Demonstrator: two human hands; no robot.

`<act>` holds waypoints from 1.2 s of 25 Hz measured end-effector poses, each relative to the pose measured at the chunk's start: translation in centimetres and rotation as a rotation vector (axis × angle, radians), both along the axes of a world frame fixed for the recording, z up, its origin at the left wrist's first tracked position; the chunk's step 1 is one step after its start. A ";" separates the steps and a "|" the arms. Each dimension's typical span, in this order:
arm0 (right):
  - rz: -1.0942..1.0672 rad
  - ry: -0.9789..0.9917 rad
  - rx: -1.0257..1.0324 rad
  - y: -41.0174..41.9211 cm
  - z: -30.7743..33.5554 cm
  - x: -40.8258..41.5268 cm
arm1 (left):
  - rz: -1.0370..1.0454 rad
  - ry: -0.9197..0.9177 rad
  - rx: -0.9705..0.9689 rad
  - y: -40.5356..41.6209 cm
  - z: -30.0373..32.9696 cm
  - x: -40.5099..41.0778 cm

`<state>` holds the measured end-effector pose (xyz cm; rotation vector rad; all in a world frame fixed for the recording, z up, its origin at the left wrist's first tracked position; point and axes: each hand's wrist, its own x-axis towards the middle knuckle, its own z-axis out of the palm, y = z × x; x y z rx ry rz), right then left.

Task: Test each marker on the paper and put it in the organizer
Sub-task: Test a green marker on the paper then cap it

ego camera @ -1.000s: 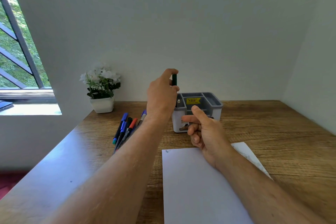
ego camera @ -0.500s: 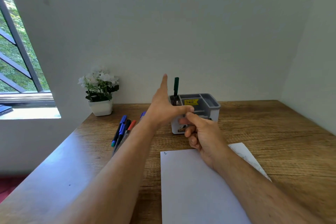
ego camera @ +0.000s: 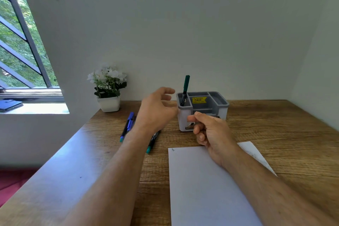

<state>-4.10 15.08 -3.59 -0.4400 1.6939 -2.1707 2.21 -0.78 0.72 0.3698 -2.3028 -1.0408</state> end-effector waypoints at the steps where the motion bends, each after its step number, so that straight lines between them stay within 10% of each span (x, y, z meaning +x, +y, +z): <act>1: -0.004 0.002 0.004 0.0 0.0 0.0 | -0.023 0.009 -0.024 0.5 -0.1 -0.2; 30: 0.007 0.033 0.021 -0.2 -0.3 -0.3 | 0.156 0.051 -0.364 1.9 -0.9 -1.8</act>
